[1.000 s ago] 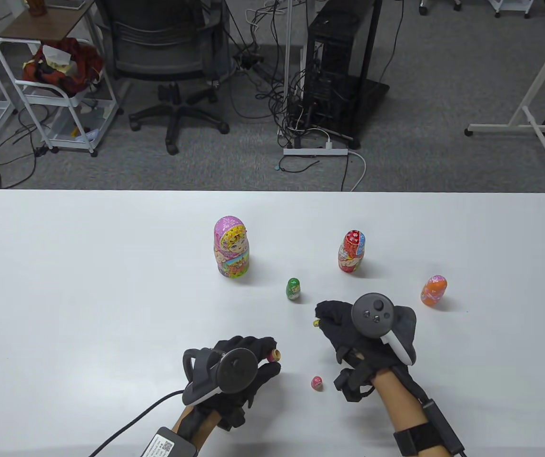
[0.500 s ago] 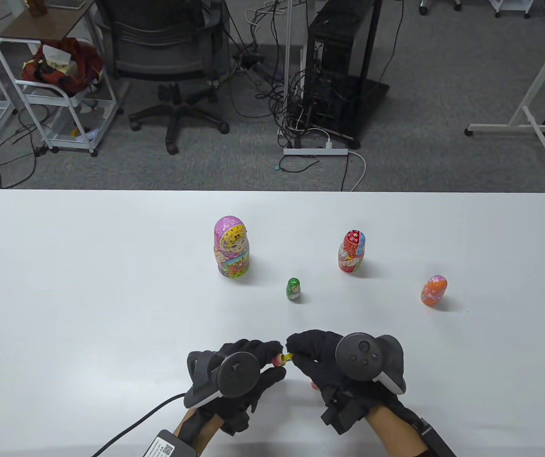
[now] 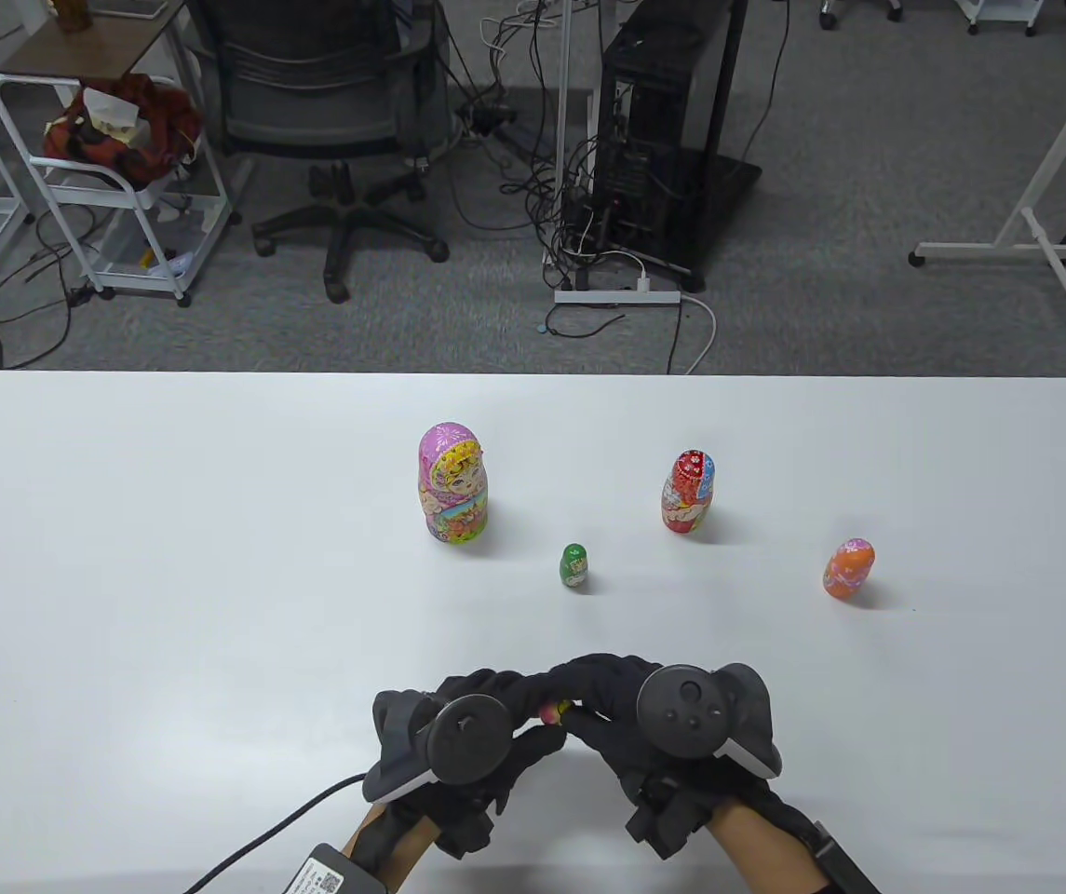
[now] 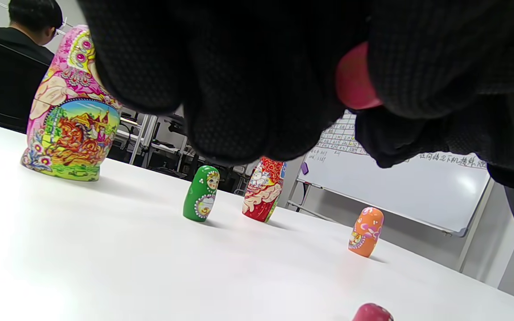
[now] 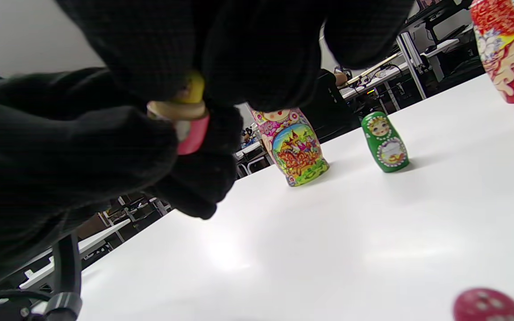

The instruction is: Nest individual Russian dolls into a nested set

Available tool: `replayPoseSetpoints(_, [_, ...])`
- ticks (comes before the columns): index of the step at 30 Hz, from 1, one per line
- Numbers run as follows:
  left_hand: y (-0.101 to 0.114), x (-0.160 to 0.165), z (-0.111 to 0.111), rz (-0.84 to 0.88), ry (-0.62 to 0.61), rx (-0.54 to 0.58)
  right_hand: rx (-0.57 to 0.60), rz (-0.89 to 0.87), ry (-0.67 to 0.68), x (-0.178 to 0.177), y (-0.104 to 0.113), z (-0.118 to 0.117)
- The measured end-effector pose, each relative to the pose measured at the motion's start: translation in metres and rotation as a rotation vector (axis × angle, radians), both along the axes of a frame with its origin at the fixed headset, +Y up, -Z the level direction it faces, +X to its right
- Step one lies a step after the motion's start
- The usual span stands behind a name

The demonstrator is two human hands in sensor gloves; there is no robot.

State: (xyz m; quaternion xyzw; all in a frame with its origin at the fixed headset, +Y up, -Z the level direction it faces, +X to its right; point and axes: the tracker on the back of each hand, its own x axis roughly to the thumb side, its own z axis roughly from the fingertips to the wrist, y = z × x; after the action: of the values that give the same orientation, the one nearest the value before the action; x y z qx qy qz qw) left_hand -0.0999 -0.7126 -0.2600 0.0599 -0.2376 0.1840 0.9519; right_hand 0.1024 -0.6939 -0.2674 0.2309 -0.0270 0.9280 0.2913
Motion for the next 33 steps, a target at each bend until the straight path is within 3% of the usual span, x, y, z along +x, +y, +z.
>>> replayPoseSetpoints(4, [0.001, -0.002, -0.001, -0.023, 0.013, 0.027, -0.047, 0.069, -0.085, 0.009, -0.007, -0.008])
replayPoseSetpoints(6, [0.000, -0.004, -0.002, -0.026, 0.019, 0.023, -0.115, 0.211, -0.030, 0.009, -0.019, -0.011])
replayPoseSetpoints(8, [-0.001, -0.005, -0.003, -0.023, 0.022, 0.017, -0.168, 0.243, -0.028, 0.005, -0.028, -0.013])
replayPoseSetpoints(10, [-0.001, -0.006, -0.003, -0.026, 0.026, 0.021, -0.214, 0.372, -0.041, 0.000, -0.037, -0.015])
replayPoseSetpoints(12, [-0.001, -0.007, -0.004, -0.022, 0.030, 0.018, -0.231, 0.623, -0.043, -0.004, -0.048, -0.014])
replayPoseSetpoints(15, [0.000, -0.008, -0.004, -0.023, 0.032, 0.020, -0.250, 0.705, -0.071, -0.004, -0.054, -0.015])
replayPoseSetpoints(21, [0.000, -0.008, -0.004, -0.025, 0.036, 0.018, -0.319, 0.621, -0.061, 0.001, -0.061, -0.020])
replayPoseSetpoints(28, [-0.001, -0.009, -0.004, -0.028, 0.041, 0.016, -0.262, 0.580, -0.095, 0.004, -0.057, -0.021])
replayPoseSetpoints(33, [-0.001, -0.010, -0.004, -0.040, 0.053, 0.016, -0.123, 0.235, -0.174, 0.017, -0.025, -0.019])
